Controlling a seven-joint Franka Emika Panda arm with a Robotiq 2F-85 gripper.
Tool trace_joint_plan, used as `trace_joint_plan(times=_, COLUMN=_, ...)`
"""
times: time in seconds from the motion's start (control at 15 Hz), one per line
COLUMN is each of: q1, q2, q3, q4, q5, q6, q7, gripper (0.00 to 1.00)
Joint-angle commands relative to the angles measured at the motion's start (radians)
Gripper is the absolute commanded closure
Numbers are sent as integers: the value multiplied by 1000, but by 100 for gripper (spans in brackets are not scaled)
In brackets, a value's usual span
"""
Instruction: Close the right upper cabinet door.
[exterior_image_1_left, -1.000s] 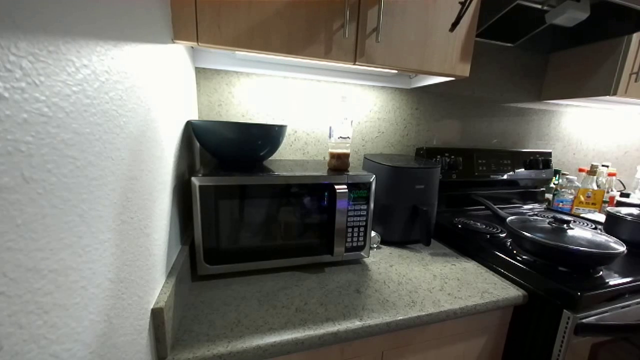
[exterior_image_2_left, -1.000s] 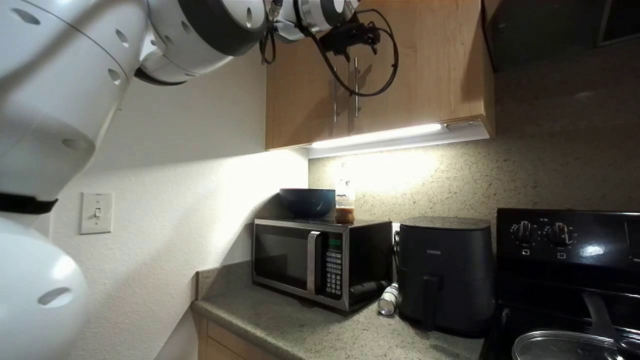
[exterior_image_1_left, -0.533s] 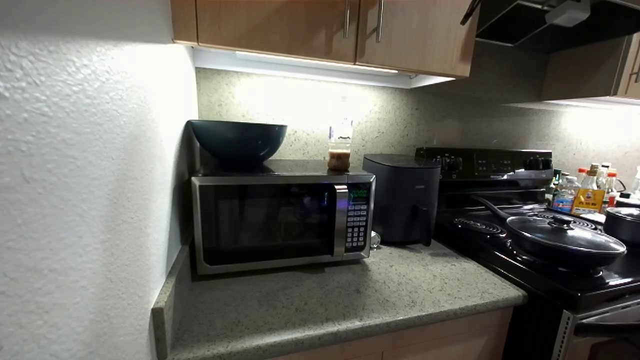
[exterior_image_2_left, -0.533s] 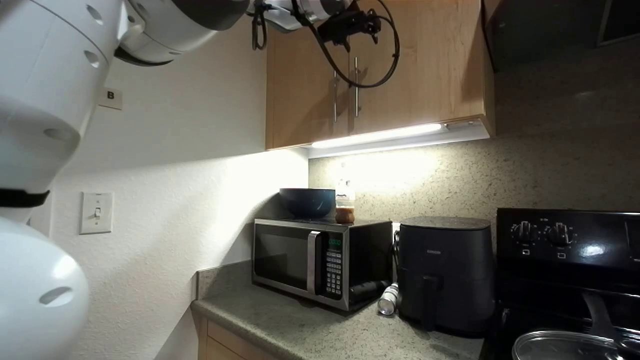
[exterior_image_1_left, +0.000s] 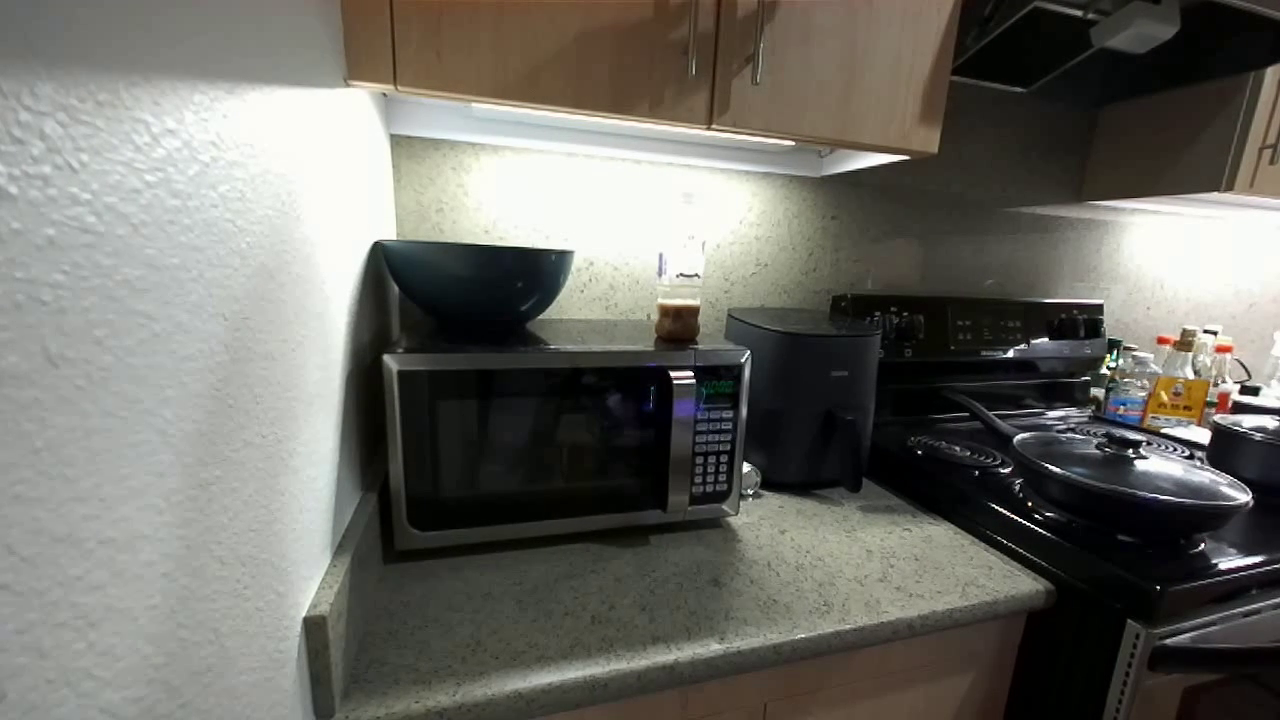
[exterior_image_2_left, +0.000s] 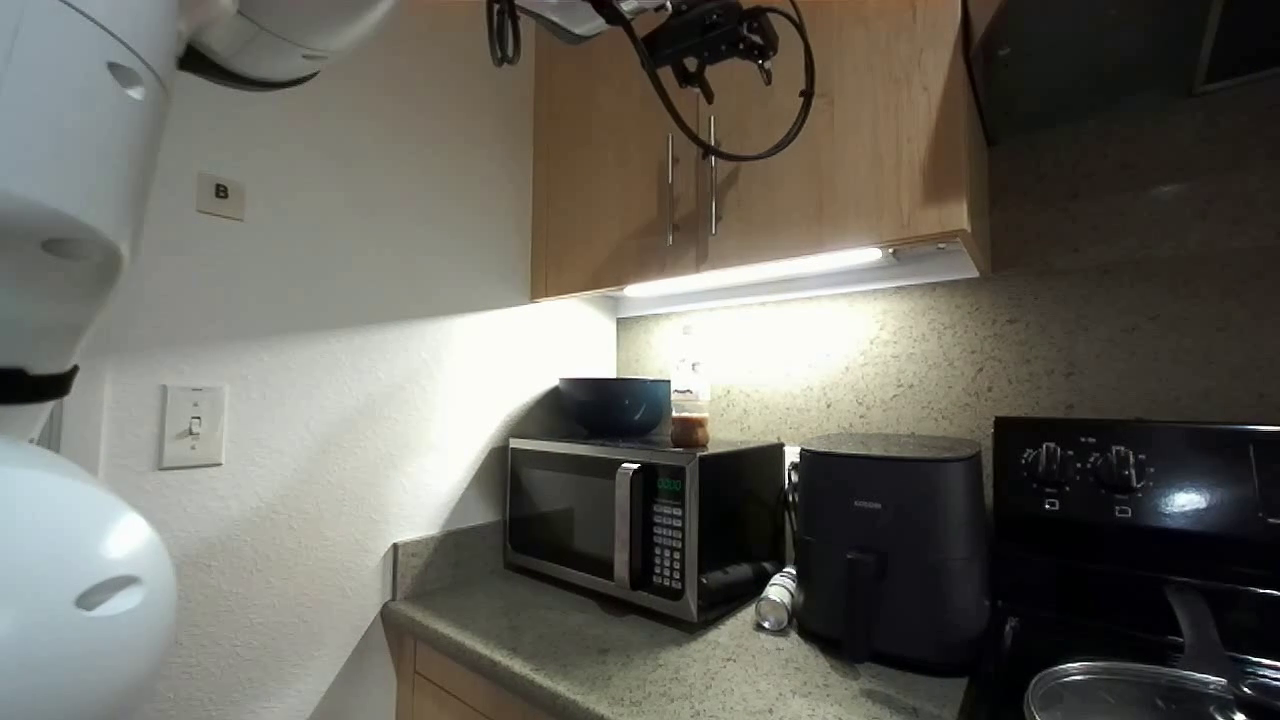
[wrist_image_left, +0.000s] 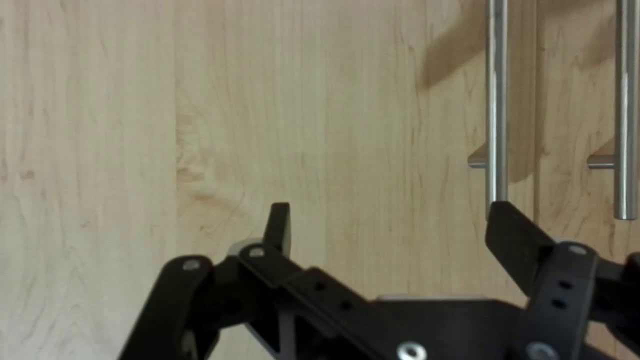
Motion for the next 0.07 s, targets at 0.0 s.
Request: trace_joint_plan(times=0.0, q1=0, q2=-16, q3=-4, q4=-20, q5=-10, q6=0, q7=6, gripper=0)
